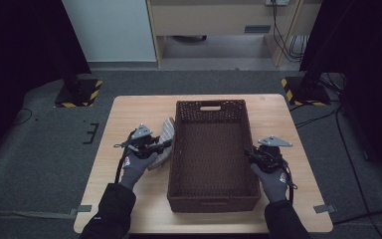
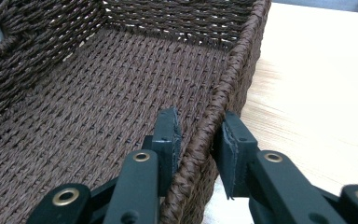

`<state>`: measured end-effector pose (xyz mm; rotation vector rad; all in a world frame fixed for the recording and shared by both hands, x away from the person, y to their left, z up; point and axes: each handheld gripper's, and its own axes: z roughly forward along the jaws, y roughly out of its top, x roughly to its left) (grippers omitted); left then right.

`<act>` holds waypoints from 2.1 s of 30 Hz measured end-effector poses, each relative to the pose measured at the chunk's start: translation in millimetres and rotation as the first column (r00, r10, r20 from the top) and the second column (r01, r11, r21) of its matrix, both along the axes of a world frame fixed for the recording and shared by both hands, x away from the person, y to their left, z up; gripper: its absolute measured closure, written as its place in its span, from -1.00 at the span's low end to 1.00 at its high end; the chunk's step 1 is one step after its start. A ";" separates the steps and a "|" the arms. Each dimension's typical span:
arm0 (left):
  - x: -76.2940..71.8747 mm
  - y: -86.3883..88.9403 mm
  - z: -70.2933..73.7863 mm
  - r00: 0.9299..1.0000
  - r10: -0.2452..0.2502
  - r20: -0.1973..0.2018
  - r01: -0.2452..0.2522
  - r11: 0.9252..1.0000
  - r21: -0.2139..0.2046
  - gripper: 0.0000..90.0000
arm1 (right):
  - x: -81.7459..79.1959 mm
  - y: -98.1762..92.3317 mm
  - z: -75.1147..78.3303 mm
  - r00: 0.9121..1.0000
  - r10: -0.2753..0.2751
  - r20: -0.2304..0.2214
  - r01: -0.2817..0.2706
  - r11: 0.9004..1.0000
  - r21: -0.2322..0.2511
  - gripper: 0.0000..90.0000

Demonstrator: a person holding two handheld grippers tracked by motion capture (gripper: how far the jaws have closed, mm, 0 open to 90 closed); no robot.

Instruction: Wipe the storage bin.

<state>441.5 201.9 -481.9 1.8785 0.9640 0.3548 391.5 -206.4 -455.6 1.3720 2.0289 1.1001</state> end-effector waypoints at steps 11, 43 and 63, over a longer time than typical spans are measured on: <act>5.6 -5.8 -21.9 0.998 0.009 -0.061 -0.006 0.999 0.043 0.34 | 1.6 -0.7 0.2 1.000 -0.005 -0.005 0.005 1.000 0.004 0.58; -13.0 13.3 10.5 1.000 -0.009 0.023 0.011 0.999 -0.052 0.33 | 10.2 -4.2 -2.0 1.000 0.006 -0.001 -0.006 0.999 0.039 0.53; -7.4 -4.2 -22.3 0.995 -0.072 -0.071 0.078 0.993 0.085 0.33 | 21.8 -1.6 -2.1 1.000 -0.001 -0.001 0.001 0.999 0.042 0.53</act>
